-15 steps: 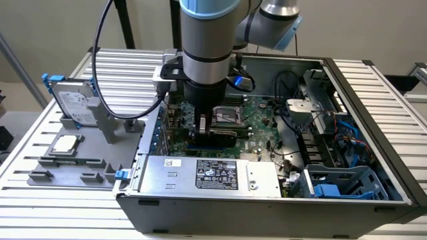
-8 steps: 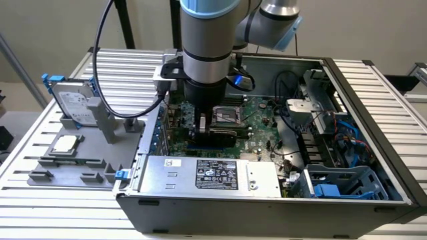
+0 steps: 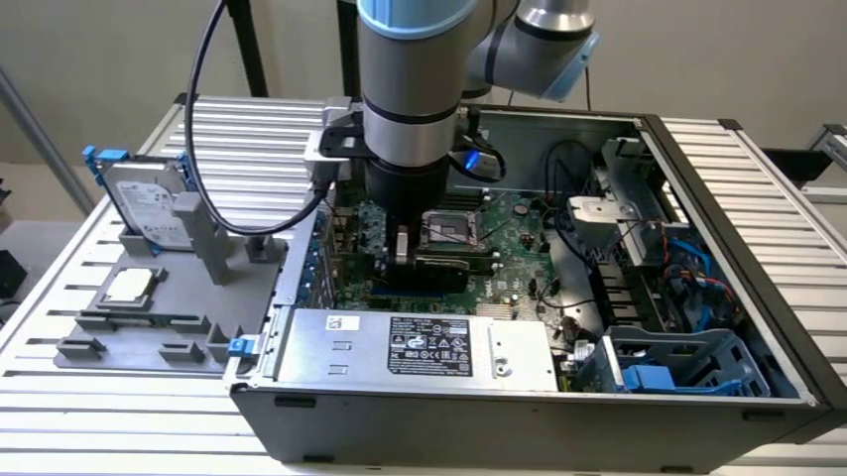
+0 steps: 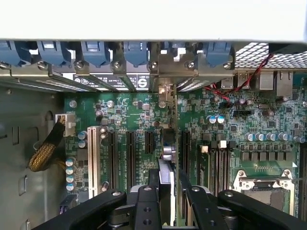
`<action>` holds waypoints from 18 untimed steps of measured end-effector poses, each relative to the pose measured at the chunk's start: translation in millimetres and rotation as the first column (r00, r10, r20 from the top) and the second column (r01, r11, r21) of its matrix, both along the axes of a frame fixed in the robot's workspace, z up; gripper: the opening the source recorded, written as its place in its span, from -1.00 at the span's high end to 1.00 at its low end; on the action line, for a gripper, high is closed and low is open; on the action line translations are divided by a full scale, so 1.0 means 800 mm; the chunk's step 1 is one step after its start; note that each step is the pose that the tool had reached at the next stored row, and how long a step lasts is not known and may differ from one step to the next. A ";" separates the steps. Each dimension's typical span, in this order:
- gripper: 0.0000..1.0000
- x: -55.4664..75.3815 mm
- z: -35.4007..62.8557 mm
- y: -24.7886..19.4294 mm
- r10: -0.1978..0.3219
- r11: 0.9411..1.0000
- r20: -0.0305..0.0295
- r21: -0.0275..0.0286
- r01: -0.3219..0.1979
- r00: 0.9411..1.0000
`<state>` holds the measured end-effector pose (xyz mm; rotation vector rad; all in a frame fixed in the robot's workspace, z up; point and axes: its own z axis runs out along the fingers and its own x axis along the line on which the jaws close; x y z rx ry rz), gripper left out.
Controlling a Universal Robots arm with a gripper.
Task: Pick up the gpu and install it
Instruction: 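Insert the gpu into the slot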
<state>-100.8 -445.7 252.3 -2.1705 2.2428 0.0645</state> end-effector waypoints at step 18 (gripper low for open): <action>1.00 -0.002 -0.007 0.0022 -0.001 1.000 0.003 -0.003 0.001 1.000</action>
